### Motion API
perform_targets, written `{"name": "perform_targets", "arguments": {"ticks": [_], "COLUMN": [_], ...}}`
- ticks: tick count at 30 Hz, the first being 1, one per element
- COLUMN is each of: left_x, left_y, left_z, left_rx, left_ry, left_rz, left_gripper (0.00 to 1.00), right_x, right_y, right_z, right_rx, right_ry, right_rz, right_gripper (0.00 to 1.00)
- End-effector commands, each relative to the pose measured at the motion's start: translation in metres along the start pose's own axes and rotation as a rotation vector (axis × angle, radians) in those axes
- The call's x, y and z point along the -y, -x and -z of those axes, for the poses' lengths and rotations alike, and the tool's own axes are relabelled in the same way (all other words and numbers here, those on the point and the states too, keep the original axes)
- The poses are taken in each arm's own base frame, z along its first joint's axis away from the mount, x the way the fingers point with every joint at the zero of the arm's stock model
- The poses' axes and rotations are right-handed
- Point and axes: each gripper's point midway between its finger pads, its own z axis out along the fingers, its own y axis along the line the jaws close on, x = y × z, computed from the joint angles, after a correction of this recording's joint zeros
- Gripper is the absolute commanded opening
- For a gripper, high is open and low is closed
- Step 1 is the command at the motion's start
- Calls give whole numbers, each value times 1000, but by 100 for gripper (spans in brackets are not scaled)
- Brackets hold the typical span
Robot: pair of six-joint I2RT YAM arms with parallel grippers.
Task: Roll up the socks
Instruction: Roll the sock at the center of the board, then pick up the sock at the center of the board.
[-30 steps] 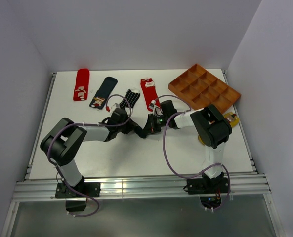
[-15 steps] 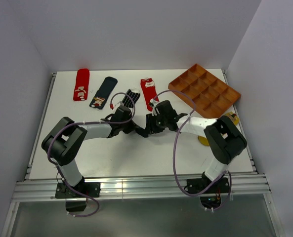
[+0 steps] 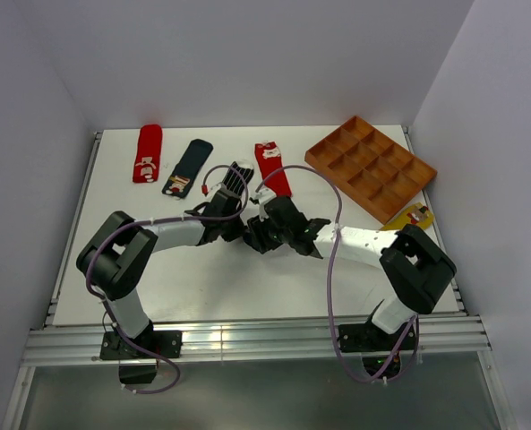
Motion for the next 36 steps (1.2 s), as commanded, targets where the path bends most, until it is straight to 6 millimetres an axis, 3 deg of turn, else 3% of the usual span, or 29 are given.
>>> {"name": "perform_targets", "arguments": {"ticks": [1, 11, 21, 31, 32, 35, 36], "left_x": [-8, -6, -3, -1, 0, 0, -2], "left_y": [-5, -6, -7, -11, -11, -12, -13], "left_z": [-3, -3, -2, -3, -3, -1, 0], "left_rx": [-15, -21, -31, -46, -47, -47, -46], "left_ry": [47, 39, 27, 15, 10, 9, 11], "left_rz": [-39, -32, -30, -30, -30, -23, -20], "left_gripper": [0, 0, 0, 0, 0, 0, 0], "right_x": [3, -11, -1, 11, 12, 14, 17], "right_y": [8, -4, -30, -41, -45, -49, -52], "right_z": [-7, -20, -46, -62, -63, -65, -65], "right_rx": [60, 59, -15, -75, -87, -110, -118], "right_ry": [-55, -53, -107, -172, -176, -193, -203], "right_rz": [72, 133, 145, 141, 143, 136, 130], "right_gripper": [58, 58, 57, 52, 51, 35, 23]}}
